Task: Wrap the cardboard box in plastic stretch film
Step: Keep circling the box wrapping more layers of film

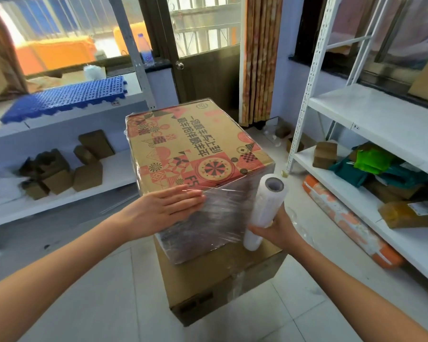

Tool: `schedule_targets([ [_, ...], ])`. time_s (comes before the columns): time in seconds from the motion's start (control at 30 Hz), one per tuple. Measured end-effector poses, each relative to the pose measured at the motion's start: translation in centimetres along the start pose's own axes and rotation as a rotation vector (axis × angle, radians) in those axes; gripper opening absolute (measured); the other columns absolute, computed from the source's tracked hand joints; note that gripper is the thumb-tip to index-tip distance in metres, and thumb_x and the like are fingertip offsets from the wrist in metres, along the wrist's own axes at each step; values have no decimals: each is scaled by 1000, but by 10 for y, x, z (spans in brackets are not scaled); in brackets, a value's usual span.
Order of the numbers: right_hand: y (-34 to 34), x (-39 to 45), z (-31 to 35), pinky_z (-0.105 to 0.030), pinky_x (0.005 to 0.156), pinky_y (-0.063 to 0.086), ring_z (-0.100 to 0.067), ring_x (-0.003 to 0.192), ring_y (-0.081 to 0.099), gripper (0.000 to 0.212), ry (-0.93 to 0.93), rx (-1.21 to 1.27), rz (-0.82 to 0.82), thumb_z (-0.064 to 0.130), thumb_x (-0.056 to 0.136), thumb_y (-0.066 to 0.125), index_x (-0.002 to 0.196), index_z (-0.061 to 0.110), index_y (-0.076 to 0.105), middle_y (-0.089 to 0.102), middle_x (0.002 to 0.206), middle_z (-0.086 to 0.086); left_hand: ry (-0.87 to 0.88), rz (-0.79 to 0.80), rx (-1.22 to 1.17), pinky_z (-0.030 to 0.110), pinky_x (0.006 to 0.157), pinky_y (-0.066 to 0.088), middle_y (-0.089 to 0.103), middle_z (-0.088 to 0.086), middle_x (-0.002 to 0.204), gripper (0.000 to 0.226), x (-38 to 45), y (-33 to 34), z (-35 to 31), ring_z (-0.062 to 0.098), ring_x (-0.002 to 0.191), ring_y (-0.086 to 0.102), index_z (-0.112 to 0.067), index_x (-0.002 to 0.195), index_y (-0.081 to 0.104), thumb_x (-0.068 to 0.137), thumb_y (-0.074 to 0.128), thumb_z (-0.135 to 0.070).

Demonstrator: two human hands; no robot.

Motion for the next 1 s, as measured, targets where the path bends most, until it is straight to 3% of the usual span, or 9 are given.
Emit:
schedule_targets([
  [0.1,-4,0,-2,-20,90,39,-4,113,39,96,39,30,-26,44,60,86,126,40,17,38,119,18,-15,-2,-7,40,117,10,30,6,151,78,3,2,-3,22,140,25,-10,142,38,74,75,-11],
  [0.23,-5,0,-5,-28,91,44,-9,113,45,108,75,47,8,65,48,81,134,34,25,44,124,13,-8,2,-12,41,117,14,29,5,152,77,5,5,-7,20,140,25,-12,144,34,79,75,-18],
  [0.3,-4,-3,-7,-22,85,46,-8,108,48,107,95,41,17,75,43,77,131,36,29,48,116,17,11,7,-1,42,117,17,27,5,152,81,2,6,-6,21,141,24,-12,146,31,78,75,-17],
  [0.4,2,-9,-7,-16,79,44,-5,104,49,101,96,54,41,74,45,77,127,40,30,45,110,31,48,-22,37,39,119,8,17,6,157,85,-6,7,-4,22,144,15,-12,150,19,80,68,-9],
  [0.6,14,-14,7,-34,97,46,-12,114,44,118,113,21,76,69,42,76,138,25,23,40,126,8,-64,-43,55,40,119,3,1,9,159,105,-25,11,4,23,146,6,-14,152,8,69,71,2],
  [0.73,16,-20,6,-16,91,41,-18,119,46,93,48,-34,131,40,66,81,136,19,23,38,120,5,-268,-176,-4,43,118,13,17,15,154,72,-35,10,9,27,143,16,-15,152,9,93,50,-19],
  [0.83,15,-27,-3,-14,92,34,-22,130,41,85,39,-131,170,31,81,72,144,14,17,37,139,-5,-419,-209,-71,46,117,16,28,18,149,67,-39,9,18,29,141,23,-10,150,16,94,43,-37],
  [0.97,16,-30,-1,-39,107,40,-22,131,39,91,13,-47,258,40,79,71,143,27,8,30,146,-6,-431,-138,-99,46,114,22,41,19,142,64,-39,10,23,29,134,34,-5,144,26,94,37,-43],
  [1.0,15,-30,2,-38,108,39,-18,129,38,89,-12,-45,273,44,77,70,140,36,7,30,145,-2,-432,-113,-107,44,113,22,45,19,139,62,-39,10,24,29,131,38,-5,143,28,95,33,-45],
])
Point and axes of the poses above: each hand's wrist, its own x-axis towards the middle knuckle, its own y-axis out of the palm, z = x × y, the point moved 8 cm from there along x, towards the middle knuckle
